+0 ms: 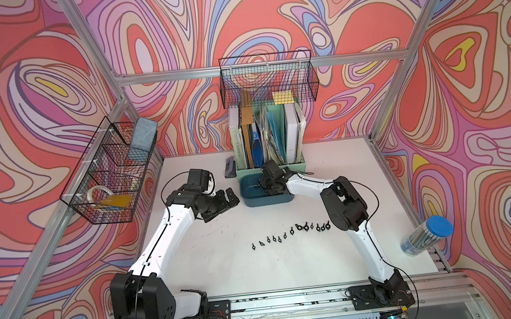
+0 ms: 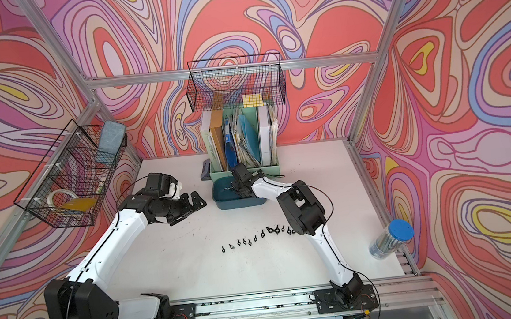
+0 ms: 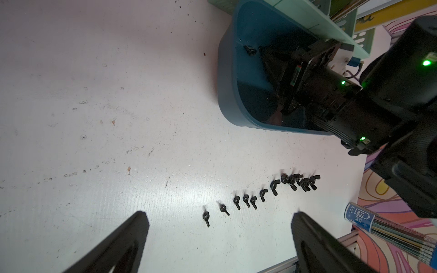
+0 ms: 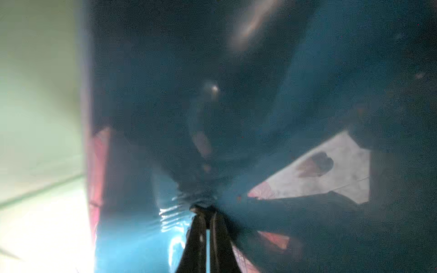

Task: Take out the wing nut from the storage box
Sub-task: Pick up the wing nut from the storage box.

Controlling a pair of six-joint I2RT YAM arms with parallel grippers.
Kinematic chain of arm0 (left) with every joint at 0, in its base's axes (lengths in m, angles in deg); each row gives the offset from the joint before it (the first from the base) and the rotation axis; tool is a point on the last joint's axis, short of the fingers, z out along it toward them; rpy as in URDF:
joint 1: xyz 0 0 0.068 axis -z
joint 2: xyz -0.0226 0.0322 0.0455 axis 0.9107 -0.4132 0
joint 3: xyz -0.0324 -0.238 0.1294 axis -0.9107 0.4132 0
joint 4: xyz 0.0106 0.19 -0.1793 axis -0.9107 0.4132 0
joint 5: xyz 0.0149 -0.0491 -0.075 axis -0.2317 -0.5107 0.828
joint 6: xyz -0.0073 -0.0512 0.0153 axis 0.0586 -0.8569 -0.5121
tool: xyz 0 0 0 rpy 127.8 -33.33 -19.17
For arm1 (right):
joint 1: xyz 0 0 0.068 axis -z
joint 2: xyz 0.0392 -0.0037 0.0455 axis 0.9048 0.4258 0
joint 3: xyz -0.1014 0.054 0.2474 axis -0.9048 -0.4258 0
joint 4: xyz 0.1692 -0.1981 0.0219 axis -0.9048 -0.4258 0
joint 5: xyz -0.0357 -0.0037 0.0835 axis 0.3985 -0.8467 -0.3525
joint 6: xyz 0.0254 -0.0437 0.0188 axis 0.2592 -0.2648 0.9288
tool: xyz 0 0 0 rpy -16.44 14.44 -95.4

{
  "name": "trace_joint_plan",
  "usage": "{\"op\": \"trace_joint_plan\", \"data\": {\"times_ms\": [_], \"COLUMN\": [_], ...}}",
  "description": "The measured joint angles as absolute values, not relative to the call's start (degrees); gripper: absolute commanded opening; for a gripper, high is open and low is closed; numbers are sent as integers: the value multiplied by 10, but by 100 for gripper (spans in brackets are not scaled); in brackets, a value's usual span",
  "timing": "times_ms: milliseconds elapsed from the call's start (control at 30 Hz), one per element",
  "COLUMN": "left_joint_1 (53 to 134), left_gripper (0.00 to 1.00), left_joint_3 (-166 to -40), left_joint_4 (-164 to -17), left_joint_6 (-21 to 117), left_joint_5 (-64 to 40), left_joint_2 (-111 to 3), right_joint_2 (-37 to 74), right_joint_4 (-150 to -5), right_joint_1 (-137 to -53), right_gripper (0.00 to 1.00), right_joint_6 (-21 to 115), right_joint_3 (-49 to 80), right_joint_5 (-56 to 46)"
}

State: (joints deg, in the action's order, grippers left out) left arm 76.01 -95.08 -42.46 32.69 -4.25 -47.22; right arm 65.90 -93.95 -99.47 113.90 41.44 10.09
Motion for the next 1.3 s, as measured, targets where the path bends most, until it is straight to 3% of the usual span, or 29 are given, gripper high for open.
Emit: {"op": "trace_joint_plan", "data": {"times_ms": [900,1133,1300], "left_joint_1": [760,760,760], "left_gripper": [94,84,69], "left_joint_3": [-951,-951,-949], "left_joint_4": [-428,-463,-526], "left_joint_6": [328,318,291], "left_joint_5": [-14,22,60], "left_joint_2": [-486,-512,-531], "right_joint_2": [569,532,486], "right_joint_4": [-963,-954,-953], "right_joint_1": [-986,-986,-986], "right_gripper": [0,0,0], "right_joint_6": [891,817,762], "right_joint_3": [381,358,315], "right_joint_5": [34,-10,-56]}}
